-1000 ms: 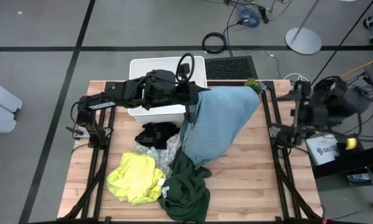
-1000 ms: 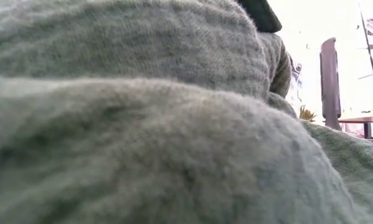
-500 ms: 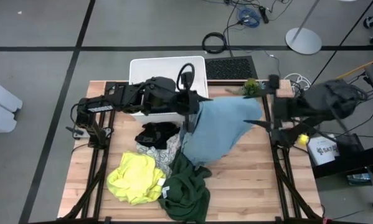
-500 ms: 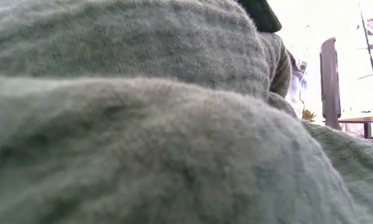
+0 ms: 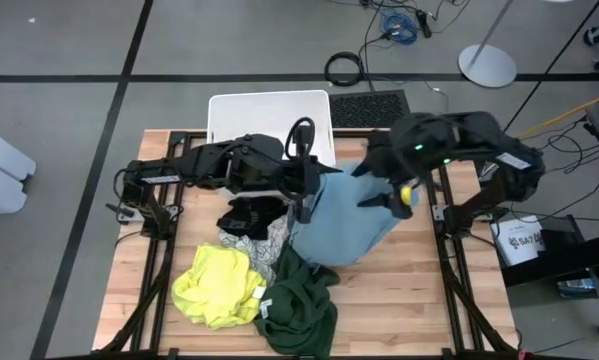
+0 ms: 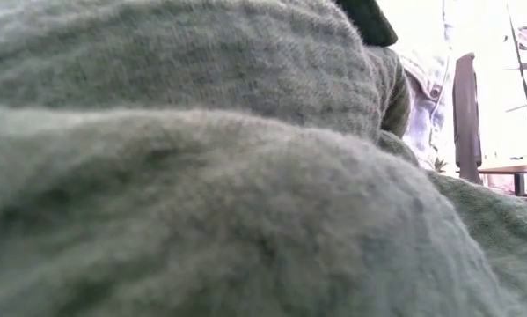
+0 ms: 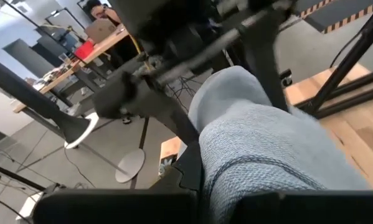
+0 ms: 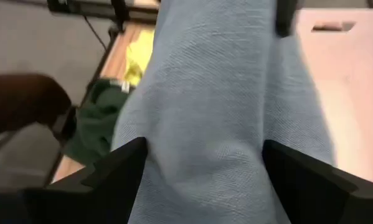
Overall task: Fold laundry
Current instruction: Fold the denim pants
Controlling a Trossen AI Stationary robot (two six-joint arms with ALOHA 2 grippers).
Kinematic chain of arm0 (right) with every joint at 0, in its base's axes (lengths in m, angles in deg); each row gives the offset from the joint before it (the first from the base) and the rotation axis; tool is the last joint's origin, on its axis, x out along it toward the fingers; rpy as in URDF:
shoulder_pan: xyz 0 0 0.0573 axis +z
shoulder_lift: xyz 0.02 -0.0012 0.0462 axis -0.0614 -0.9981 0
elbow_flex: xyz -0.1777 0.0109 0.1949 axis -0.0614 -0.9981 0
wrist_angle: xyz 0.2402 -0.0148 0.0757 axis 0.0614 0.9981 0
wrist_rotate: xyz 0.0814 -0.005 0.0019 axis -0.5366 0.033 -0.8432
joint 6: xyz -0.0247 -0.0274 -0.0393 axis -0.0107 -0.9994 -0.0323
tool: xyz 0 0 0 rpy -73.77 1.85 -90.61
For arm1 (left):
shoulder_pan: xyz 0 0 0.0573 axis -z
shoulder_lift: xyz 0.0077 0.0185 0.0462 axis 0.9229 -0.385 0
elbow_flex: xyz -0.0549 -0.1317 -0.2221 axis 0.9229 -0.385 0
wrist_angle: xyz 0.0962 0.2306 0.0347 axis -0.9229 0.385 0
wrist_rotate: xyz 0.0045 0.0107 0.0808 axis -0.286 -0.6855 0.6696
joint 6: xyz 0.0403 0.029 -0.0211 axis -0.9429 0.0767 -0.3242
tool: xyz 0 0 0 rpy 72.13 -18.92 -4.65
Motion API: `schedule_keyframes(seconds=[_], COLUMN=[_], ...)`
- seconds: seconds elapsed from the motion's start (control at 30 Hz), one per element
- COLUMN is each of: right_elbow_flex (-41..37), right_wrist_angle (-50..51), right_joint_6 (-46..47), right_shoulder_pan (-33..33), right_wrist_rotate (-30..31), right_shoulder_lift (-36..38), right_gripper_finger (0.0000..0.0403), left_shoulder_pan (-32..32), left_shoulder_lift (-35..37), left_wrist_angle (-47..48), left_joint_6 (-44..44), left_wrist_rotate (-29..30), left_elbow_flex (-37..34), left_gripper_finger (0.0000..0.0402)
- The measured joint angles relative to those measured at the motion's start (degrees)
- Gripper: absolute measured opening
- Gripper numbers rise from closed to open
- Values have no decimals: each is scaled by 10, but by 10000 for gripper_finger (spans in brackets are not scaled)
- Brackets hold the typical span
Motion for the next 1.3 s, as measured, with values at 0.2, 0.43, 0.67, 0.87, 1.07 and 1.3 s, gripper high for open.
schedule_keyframes(seconds=[0.2,0.43,0.67,0.87,1.07,1.3], right_elbow_flex=[0,-1,32,126,132,133], right_wrist_angle=[2,15,106,135,96,82], right_joint_6=[-48,-82,-27,15,32,69], right_shoulder_pan=[0,0,0,63,123,192], right_wrist_rotate=[40,63,121,182,118,104], right_shoulder_lift=[-9,-3,-1,3,45,47], right_gripper_finger=[250,21,7,7,6,6], left_shoulder_pan=[-2,-4,-5,-21,-55,-133], left_shoulder_lift=[0,1,2,9,10,-13], left_wrist_angle=[27,32,87,131,113,-20], left_joint_6=[-6,-11,56,73,95,199], left_wrist_rotate=[-19,-33,38,36,35,-7], left_elbow_flex=[0,0,2,2,2,-15], left_gripper_finger=[20,68,143,172,172,173])
